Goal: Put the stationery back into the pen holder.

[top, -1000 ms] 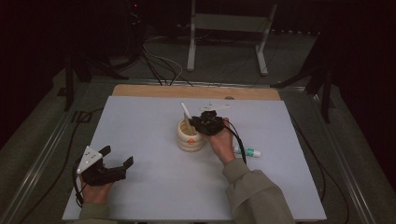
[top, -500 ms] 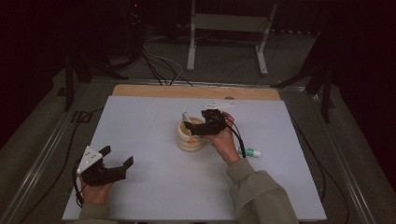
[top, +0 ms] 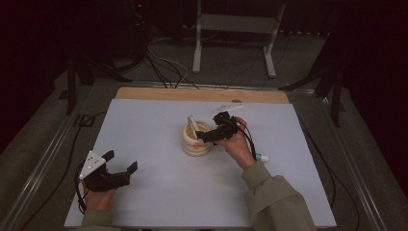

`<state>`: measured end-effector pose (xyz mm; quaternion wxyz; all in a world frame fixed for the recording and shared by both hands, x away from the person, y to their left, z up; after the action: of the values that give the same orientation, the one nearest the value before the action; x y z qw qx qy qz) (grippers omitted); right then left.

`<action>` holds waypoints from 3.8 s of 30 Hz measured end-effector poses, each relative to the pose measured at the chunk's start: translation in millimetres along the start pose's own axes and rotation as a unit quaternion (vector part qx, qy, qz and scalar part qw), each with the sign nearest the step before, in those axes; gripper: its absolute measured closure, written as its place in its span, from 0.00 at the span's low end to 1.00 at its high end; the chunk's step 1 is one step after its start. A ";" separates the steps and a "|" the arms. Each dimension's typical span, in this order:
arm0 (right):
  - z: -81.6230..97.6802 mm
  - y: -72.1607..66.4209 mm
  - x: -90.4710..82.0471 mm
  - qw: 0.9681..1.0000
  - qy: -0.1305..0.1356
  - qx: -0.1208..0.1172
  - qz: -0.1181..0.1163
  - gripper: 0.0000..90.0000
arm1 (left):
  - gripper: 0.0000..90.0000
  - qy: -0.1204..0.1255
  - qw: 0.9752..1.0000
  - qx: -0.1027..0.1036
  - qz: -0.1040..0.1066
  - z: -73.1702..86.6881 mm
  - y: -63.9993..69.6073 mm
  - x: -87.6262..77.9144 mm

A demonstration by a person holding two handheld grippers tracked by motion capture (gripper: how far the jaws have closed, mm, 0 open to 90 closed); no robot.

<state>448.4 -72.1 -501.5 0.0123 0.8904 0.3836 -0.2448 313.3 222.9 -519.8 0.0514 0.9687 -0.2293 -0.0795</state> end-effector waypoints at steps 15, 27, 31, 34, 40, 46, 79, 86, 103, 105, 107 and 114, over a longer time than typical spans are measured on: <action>7.2 17.9 -20.8 0.998 -0.046 -0.037 0.006 0.00 | 0.01 0.000 1.000 -0.001 0.001 0.3 0.5 0.0; 16.5 39.5 -38.3 0.997 -0.058 -0.042 0.026 0.00 | 0.01 0.000 1.000 -0.004 0.001 0.8 0.4 0.0; 19.3 45.7 -43.2 0.997 -0.062 -0.040 0.030 0.00 | 0.01 0.000 1.000 -0.004 0.002 0.7 0.4 -0.2; 21.6 50.4 -47.0 0.997 -0.065 -0.040 0.033 0.00 | 0.01 0.001 1.000 -0.004 0.002 0.7 0.4 -0.2; 25.0 59.9 -55.4 0.996 -0.068 -0.036 0.038 0.00 | 0.01 0.001 1.000 -0.004 0.002 0.7 0.6 -0.2; 30.3 68.4 -62.5 0.994 -0.080 -0.047 0.049 0.00 | 0.01 0.001 1.000 -0.003 0.003 0.7 0.7 -0.2; 56.8 98.3 -103.8 0.989 -0.115 -0.057 0.074 0.00 | 0.01 0.000 1.000 -0.004 0.003 1.2 1.8 0.3; 63.5 103.4 -112.6 0.988 -0.121 -0.057 0.074 0.00 | 0.01 -0.001 1.000 -0.003 0.004 1.6 2.2 0.6; 83.1 109.7 -124.1 0.986 -0.155 -0.045 0.051 0.00 | 0.01 -0.002 1.000 -0.003 0.003 2.2 2.3 0.9; 85.1 110.4 -125.1 0.985 -0.158 -0.045 0.050 0.00 | 0.01 -0.002 1.000 -0.003 0.004 2.2 2.7 1.0; 87.4 111.2 -125.4 0.985 -0.161 -0.045 0.049 0.00 | 0.01 -0.002 1.000 -0.003 0.004 2.1 2.7 0.9; 98.2 109.7 -124.5 0.981 -0.182 -0.057 0.038 0.03 | 0.01 -0.002 1.000 -0.003 0.003 2.2 2.6 0.8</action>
<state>409.2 -254.4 -550.7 0.1415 0.8426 0.3545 -0.3799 312.5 220.1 -521.7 0.0541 0.9676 -0.2323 -0.0824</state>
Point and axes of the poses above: each handheld gripper's, and its own axes: x roughly forward along the jaws, z roughly out of its underside, y roughly to its right, the point moved 8 cm from there along x, roughly forward along the jaws, and after that the axes turned 14 degrees about y, right-handed, at the moved point
